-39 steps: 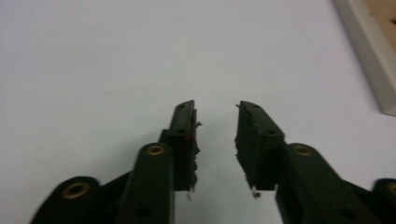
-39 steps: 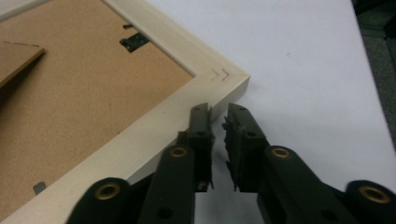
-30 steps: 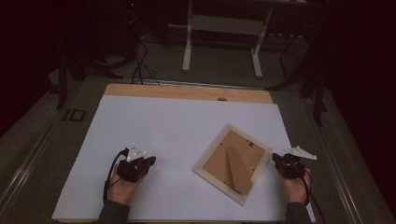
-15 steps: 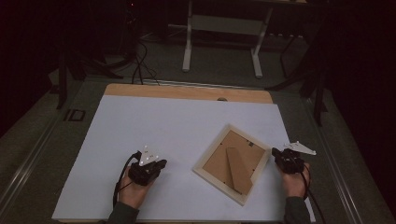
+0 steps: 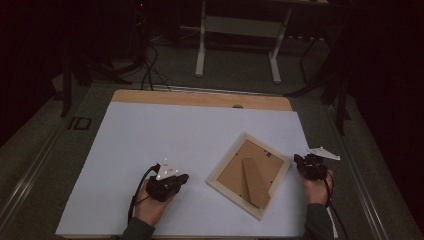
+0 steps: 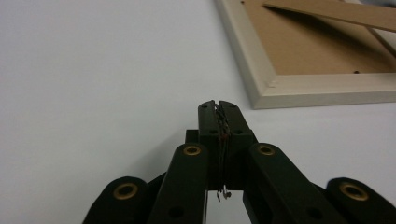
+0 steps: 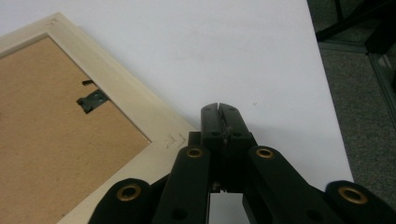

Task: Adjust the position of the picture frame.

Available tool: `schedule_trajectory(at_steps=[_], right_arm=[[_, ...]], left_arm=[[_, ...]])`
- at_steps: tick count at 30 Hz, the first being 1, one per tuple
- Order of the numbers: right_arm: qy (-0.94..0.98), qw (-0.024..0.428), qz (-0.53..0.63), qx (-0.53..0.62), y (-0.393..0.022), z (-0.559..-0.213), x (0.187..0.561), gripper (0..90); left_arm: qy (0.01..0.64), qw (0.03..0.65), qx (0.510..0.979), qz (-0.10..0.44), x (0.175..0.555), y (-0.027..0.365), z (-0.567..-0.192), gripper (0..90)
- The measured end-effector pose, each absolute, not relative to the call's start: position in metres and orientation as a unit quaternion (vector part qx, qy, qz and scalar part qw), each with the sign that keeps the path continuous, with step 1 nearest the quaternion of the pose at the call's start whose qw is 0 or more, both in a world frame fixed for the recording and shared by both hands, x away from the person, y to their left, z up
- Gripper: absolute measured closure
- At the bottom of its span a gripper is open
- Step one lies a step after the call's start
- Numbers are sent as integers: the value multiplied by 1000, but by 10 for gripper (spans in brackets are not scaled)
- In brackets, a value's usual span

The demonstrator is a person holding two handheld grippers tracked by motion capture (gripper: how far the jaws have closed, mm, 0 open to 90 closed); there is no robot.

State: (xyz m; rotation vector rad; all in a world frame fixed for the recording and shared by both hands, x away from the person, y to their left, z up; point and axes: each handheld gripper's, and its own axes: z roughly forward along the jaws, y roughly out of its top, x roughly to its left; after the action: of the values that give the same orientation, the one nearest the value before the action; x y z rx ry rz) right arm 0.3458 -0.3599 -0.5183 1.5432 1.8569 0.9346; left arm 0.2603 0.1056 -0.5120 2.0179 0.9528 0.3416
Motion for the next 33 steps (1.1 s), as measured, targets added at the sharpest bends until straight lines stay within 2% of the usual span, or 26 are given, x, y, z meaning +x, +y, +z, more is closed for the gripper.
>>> schedule_trajectory(at_steps=[10,33], right_arm=[[694,270,337,576,-360,-523,353,897],[705,247,323,581,-363,-531,362,897]], left_arm=[[349,416,830,126,258,75,-518,900],[334,389,851,114,264,46,-532,900]])
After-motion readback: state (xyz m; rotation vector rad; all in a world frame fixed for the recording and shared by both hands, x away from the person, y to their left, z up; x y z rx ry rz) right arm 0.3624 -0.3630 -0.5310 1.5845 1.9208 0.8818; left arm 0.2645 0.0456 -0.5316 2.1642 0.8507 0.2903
